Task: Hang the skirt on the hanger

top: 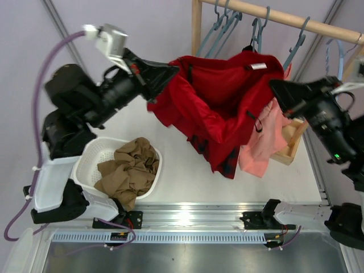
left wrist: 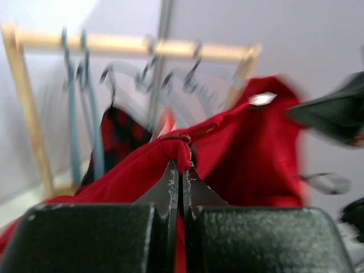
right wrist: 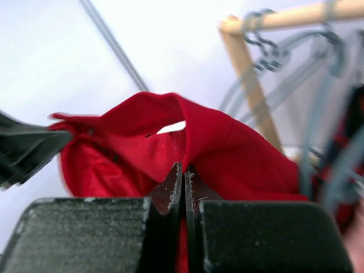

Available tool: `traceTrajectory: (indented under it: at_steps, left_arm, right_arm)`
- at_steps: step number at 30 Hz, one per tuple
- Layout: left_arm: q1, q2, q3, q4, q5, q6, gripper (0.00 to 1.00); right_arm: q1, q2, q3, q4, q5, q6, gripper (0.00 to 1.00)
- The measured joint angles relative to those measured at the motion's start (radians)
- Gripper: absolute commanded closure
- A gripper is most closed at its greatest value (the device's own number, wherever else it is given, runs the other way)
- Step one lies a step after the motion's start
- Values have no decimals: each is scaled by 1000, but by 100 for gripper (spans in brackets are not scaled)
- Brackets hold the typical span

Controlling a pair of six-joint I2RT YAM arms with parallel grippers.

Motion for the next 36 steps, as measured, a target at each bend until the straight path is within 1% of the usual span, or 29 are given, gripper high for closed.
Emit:
traceTrajectory:
  at_steps: [3, 6, 7, 12, 16, 19, 20, 22, 23, 24, 26, 29, 31, 32, 36]
  left_arm:
    - [-9, -7, -121, -1, -57, -2, 100]
    - [-9, -26, -330, -2, -99, -19, 100]
    - [-10, -28, -388, -15, -108, -29, 100]
    - [-2, -100, -754, 26, -135, -97, 100]
    - [64, -173, -1023, 43, -113, -188, 100]
    - [110, -219, -1162, 45, -105, -237, 85]
    - [114, -229, -1187, 41, -105, -245, 57]
    - [114, -241, -1218, 21, -104, -260, 20]
    - [114, -243, -1222, 9, -108, -269, 13]
    - [115, -243, -1222, -5, -117, -286, 9]
    - [128, -245, -1222, -32, -148, -323, 6]
    - [194, -258, -1240, -54, -168, -367, 5]
    - [241, -282, -1277, -61, -181, -397, 7]
    - [254, -296, -1299, -63, -183, -408, 10]
    - [253, -314, -1352, -56, -151, -433, 16]
  right_arm:
    - [0, -106, -82, -67, 45, 19, 100]
    - [0, -216, -259, -124, 66, 86, 100]
    - [0, -230, -291, -143, 66, 99, 100]
    - [-1, -364, -673, -182, 3, 237, 100]
    - [-1, -433, -884, -182, -54, 317, 100]
    - [-1, -451, -961, -180, -72, 369, 100]
    - [-1, -447, -975, -179, -72, 382, 100]
    - [-1, -430, -997, -172, -72, 404, 100]
    - [-1, -419, -1007, -166, -71, 410, 100]
    - [-1, -411, -1020, -154, -71, 416, 100]
    - [-1, -405, -1039, -143, -66, 426, 100]
    - [-1, -405, -1055, -149, -38, 454, 100]
    - [-3, -418, -1055, -172, -4, 476, 100]
    - [-6, -428, -1055, -184, 10, 487, 100]
    - [-10, -463, -1055, -232, 43, 511, 100]
